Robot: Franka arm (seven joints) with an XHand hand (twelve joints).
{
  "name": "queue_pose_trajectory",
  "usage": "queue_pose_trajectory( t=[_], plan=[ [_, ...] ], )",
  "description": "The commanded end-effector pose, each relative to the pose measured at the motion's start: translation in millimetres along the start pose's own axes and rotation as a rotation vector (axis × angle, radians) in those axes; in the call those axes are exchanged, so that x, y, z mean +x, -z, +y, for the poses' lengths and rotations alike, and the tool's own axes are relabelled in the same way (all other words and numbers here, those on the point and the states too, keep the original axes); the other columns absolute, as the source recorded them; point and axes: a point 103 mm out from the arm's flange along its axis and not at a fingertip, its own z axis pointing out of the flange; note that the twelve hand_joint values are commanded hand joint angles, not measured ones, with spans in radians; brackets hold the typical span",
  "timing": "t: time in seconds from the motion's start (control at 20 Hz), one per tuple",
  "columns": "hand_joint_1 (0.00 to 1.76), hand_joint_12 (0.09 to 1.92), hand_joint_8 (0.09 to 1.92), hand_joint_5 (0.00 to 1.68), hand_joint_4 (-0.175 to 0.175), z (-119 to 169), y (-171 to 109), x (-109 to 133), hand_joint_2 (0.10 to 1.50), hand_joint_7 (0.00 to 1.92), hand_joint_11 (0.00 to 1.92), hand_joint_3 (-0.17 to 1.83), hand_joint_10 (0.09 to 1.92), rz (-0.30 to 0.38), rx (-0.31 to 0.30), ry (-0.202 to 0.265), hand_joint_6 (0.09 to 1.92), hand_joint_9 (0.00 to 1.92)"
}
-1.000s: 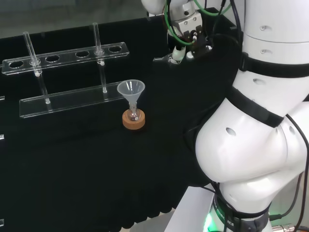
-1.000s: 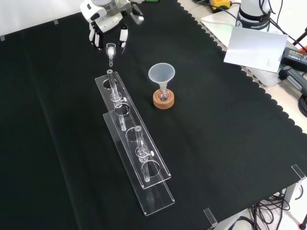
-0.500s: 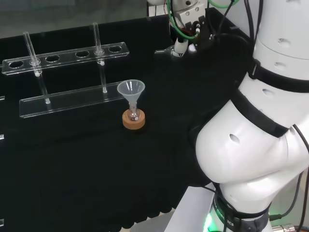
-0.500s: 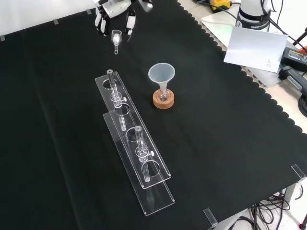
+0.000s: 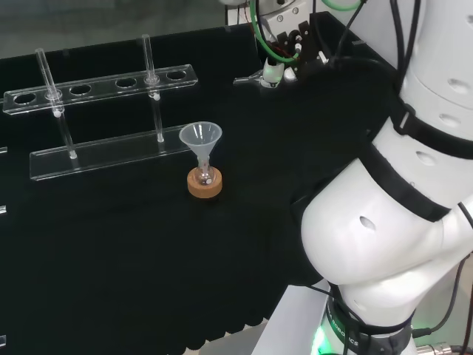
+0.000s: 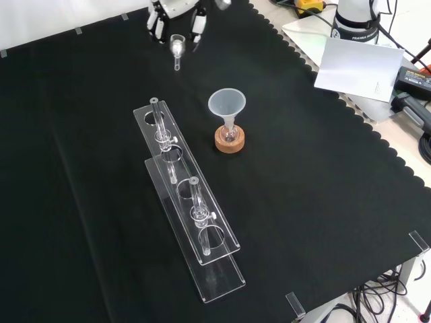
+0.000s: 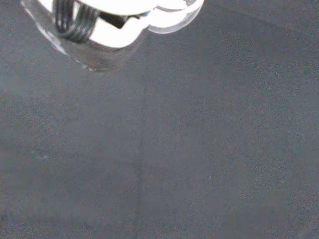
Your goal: Pour all the NaCl from the weighing funnel into the round-bottom flask.
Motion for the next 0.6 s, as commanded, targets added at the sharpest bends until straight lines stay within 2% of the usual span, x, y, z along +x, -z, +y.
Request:
queue_pose_trajectory(
  t=[0.05, 0.6],
  plan=[
    [1.12, 0.84, 0.63, 1.31, 0.175, -48, 1, 15, 0.73, 0.82, 1.11, 0.50, 0.14, -0.026, 0.038, -0.022, 0.55, 1.26],
    [1.12, 0.84, 0.63, 1.31, 0.175, -78, 11, 32, 0.73, 0.82, 1.10, 0.50, 0.13, -0.057, 0.061, 0.011, 0.55, 1.25]
  ],
)
